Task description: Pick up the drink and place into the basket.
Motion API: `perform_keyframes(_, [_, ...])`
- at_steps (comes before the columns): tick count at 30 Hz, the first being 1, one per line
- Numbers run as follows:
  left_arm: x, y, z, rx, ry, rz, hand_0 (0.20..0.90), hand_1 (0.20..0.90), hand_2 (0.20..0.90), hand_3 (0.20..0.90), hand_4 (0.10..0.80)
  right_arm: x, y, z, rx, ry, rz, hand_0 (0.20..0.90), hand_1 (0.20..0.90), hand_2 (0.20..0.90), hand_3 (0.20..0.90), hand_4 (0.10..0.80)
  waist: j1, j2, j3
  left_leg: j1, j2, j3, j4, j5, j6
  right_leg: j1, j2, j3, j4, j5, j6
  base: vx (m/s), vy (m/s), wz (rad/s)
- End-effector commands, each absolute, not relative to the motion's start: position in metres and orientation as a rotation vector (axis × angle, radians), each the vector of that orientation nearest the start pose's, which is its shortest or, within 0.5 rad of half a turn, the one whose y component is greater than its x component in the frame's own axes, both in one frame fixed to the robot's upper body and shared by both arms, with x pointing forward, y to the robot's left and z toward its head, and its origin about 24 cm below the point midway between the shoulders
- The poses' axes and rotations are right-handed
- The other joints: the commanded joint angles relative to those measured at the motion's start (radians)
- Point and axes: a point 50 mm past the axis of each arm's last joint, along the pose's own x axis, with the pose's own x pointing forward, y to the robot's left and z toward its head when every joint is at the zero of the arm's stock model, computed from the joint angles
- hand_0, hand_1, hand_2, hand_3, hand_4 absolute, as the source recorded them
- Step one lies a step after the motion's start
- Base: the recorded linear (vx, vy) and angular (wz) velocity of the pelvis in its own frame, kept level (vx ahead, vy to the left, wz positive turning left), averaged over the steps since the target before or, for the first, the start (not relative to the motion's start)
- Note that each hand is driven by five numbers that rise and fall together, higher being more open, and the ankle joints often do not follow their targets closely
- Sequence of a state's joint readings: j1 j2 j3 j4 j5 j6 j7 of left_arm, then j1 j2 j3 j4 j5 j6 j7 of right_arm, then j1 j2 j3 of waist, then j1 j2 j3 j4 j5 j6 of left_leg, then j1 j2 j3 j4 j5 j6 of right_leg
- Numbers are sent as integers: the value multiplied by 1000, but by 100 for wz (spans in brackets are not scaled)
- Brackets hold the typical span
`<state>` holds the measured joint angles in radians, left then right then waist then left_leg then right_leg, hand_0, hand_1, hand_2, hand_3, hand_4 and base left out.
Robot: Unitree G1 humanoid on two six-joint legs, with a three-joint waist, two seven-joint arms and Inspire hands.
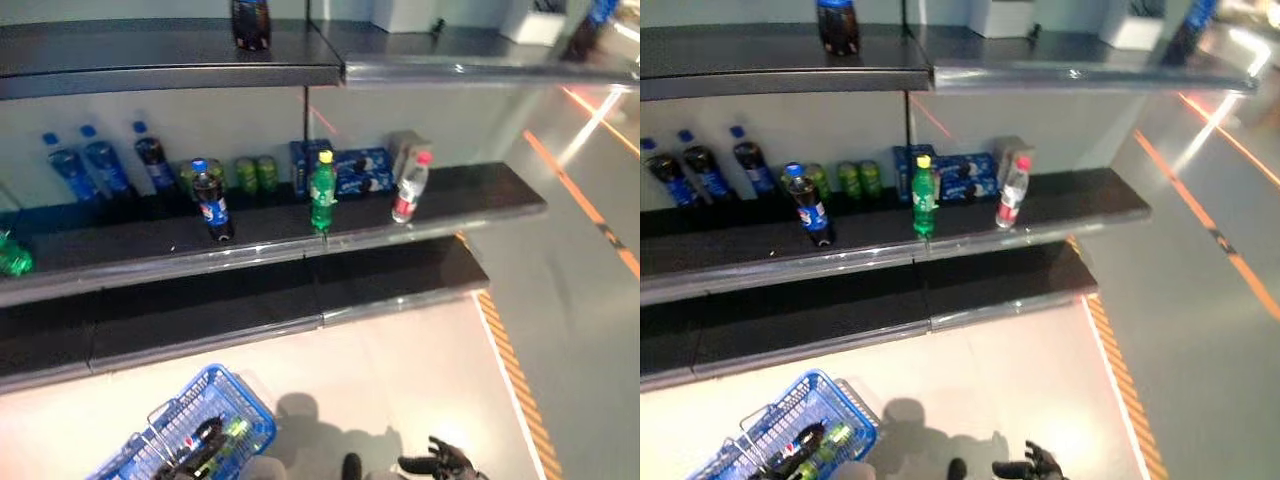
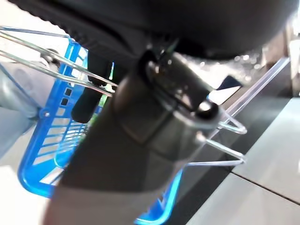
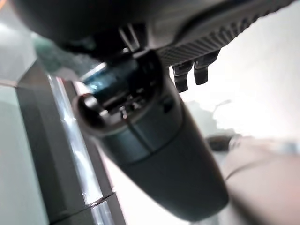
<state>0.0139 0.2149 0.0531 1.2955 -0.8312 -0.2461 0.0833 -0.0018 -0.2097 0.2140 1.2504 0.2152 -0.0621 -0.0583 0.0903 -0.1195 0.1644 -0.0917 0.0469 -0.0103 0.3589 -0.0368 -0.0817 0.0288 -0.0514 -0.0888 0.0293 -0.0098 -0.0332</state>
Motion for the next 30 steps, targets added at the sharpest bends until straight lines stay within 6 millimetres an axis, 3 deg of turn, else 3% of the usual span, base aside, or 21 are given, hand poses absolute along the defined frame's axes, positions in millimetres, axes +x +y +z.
perform_keyframes(1, [90, 238, -156, -359, 906, 696, 300, 300, 300, 200, 100, 86, -220, -165, -206, 1213, -68, 900, 900, 900, 900, 800, 1, 56, 8, -10, -60, 101, -279, 117, 68, 17, 10, -62, 19, 41, 74, 340, -1, 51])
perform_keyframes(5, [87, 238, -157, -356, 927, 709, 300, 300, 300, 200, 100, 85, -214, -166, -212, 1209, -62, 900, 900, 900, 900, 800, 11, 76, 5, -53, -22, 102, -392, 231, 28, 53, 41, -73, 37, -15, 58, 232, 22, 46])
perform_keyframes(7, [85, 238, -158, -351, 934, 706, 300, 300, 300, 200, 100, 85, -212, -166, -211, 1202, -60, 900, 900, 900, 900, 800, 16, 75, 7, -76, -17, 84, -379, 238, 25, 64, 39, -71, 55, -41, 54, 257, 50, -4])
perform_keyframes(8, [84, 237, -159, -352, 939, 709, 300, 300, 300, 200, 100, 85, -212, -166, -206, 1202, -63, 900, 900, 900, 900, 800, 20, 73, 6, -81, -21, 70, -366, 218, 30, 66, 31, -66, 74, -53, 57, 461, 142, 1])
perform_keyframes(9, [80, 239, -160, -366, 954, 734, 300, 300, 300, 200, 100, 85, -211, -167, -189, 1211, -83, 900, 900, 900, 900, 800, 18, 72, 8, -97, -18, 63, -287, 172, 44, 69, 13, -54, 153, -107, 56, 460, 159, 7])
perform_keyframes(11, [80, 242, -159, -353, 965, 725, 300, 300, 300, 200, 100, 82, -211, -168, -165, 1226, -119, 900, 900, 900, 900, 800, 9, 67, 1, -93, -25, 89, -242, 133, 57, 84, -5, -52, 201, -133, 67, 439, 158, 3])
perform_keyframes(13, [92, 245, -156, -320, 940, 667, 300, 300, 300, 200, 100, 78, -211, -168, -155, 1216, -145, 900, 900, 900, 900, 800, -19, 58, -17, -35, -46, 122, -262, 102, 100, 47, -45, -32, 452, -20, 138, 442, 196, -11])
perform_keyframes(15, [102, 246, -152, -291, 905, 612, 300, 300, 300, 200, 100, 80, -212, -167, -179, 1179, -139, 900, 900, 900, 900, 800, -37, 71, -24, 8, -52, 112, -289, 92, 120, -28, -47, -7, 600, 50, 158, 337, 114, -16])
perform_keyframes(16, [114, 248, -147, -274, 866, 590, 300, 300, 300, 200, 100, 89, -212, -164, -186, 1140, -144, 900, 900, 900, 900, 800, -51, 80, -20, 40, -54, 102, -306, 86, 120, -90, -52, 5, 577, 69, 151, 221, 1, -11])
perform_keyframes(17, [121, 249, -144, -277, 845, 582, 300, 300, 300, 200, 100, 94, -212, -162, -183, 1125, -145, 900, 900, 900, 900, 800, -54, 86, -17, 39, -52, 96, -308, 88, 117, -110, -43, 3, 523, 45, 142, 142, -88, -4])
perform_keyframes(18, [135, 251, -139, -284, 804, 563, 300, 300, 300, 200, 100, 103, -212, -160, -179, 1091, -143, 900, 900, 900, 900, 800, -60, 92, -9, 36, -51, 82, -310, 91, 110, -133, -36, -1, 424, 18, 124, 2, -168, 1])
perform_keyframes(19, [147, 250, -134, -281, 769, 540, 300, 300, 300, 200, 100, 111, -211, -157, -184, 1055, -135, 900, 900, 900, 900, 800, -64, 91, -1, 28, -53, 75, -308, 91, 103, -147, -52, 3, 292, 23, 117, -54, -246, 1])
perform_keyframes(20, [163, 249, -127, -273, 723, 507, 300, 300, 300, 200, 100, 122, -210, -154, -201, 1012, -121, 900, 900, 900, 900, 800, -76, 90, 19, 23, -56, 77, -311, 81, 101, -176, -92, 19, 136, 89, 128, -71, -269, 4])
perform_keyframes(22, [174, 247, -122, -256, 688, 470, 300, 300, 300, 200, 100, 132, -211, -151, -230, 989, -108, 900, 900, 900, 900, 800, -98, 86, 35, 31, -54, 85, -325, 58, 101, -218, -127, 73, -12, 194, 155, -11, -260, 15])
perform_keyframes(23, [176, 245, -122, -232, 691, 450, 300, 300, 300, 200, 100, 130, -210, -152, -224, 1012, -94, 900, 900, 900, 900, 800, -114, 89, 37, 41, -39, 72, -335, 54, 102, -227, -114, 126, 15, 194, 158, 101, -264, 27])
perform_keyframes(29, [143, 230, -140, -218, 805, 444, 300, 300, 300, 200, 100, 121, -214, -154, -292, 1023, -43, 900, 900, 900, 900, 800, -94, 61, -9, 90, 12, 52, -345, 59, 65, -93, -99, 92, -57, 162, 149, 202, -249, 29])
perform_keyframes(30, [128, 225, -147, -184, 863, 429, 300, 300, 300, 200, 100, 129, -211, -149, -442, 947, 66, 900, 900, 900, 900, 800, -79, 50, -20, 97, 37, 53, -348, 66, 48, -65, -94, 61, -67, 151, 144, 140, -229, 0])
